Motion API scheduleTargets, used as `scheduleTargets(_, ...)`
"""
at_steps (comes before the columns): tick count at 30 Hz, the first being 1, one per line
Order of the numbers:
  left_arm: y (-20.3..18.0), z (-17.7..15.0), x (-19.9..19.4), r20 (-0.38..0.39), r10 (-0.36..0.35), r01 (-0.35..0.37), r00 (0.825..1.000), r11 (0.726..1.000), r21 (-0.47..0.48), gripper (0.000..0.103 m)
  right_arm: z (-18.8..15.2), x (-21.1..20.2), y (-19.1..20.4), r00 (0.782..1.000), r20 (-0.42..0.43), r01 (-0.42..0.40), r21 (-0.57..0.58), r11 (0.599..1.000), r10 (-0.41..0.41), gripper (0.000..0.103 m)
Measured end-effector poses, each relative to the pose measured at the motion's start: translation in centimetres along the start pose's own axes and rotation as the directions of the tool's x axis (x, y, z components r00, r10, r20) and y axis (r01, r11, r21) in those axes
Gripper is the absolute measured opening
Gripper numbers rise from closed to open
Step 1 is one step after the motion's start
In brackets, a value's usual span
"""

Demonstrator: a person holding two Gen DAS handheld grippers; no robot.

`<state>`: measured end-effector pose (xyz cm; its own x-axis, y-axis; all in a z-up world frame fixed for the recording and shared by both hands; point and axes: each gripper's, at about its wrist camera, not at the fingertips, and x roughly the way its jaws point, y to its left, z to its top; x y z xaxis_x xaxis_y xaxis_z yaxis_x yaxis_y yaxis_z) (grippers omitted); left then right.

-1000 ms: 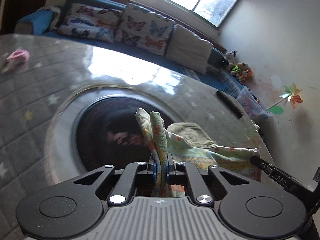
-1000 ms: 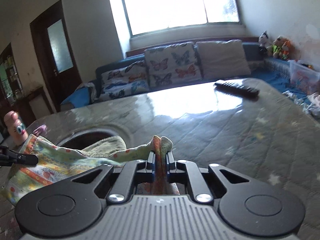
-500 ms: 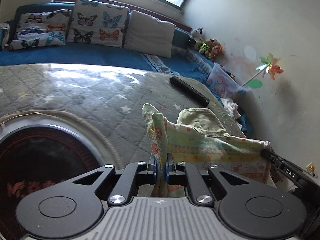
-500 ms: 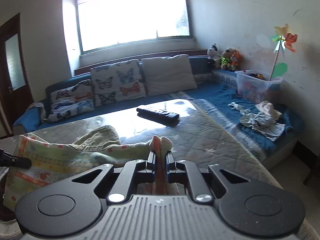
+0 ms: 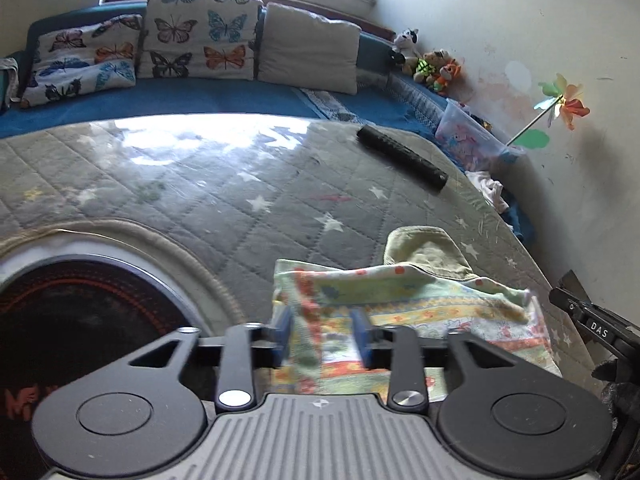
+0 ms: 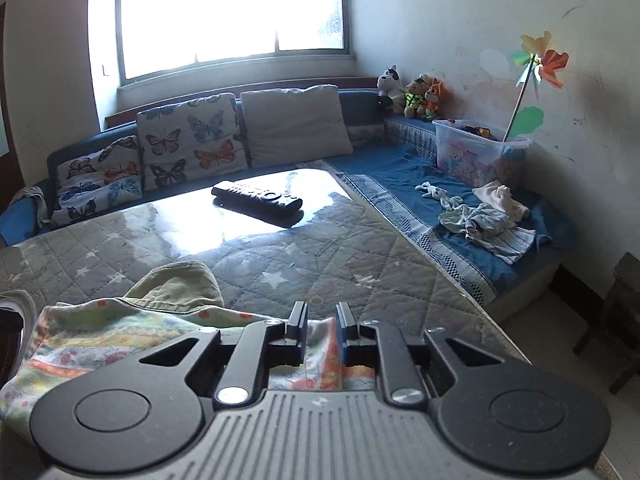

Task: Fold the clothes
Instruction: 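Open both grippers and pull them back from the folded shirt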

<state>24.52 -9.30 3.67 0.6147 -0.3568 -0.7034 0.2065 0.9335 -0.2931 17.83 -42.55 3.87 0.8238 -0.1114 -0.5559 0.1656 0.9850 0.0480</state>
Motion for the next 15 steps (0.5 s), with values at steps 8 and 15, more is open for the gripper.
scheduleTargets(8, -3.2, -2.2, -0.9, -0.022, -0.095, 0.097, 0.995, 0.988, 0.117, 0.035, -2.2, -2.6, 3.8, 0.987, -0.033, -0.159, -0.078, 0.984, 0.157, 0.026)
scheduleTargets(15, -5.3, -4.3, 0.1, -0.066, -0.119, 0.128, 0.991, 0.977, 0.171, 0.029, -4.1, -3.9, 6.9, 0.965, -0.057, -0.261, -0.139, 0.955, 0.255, 0.026)
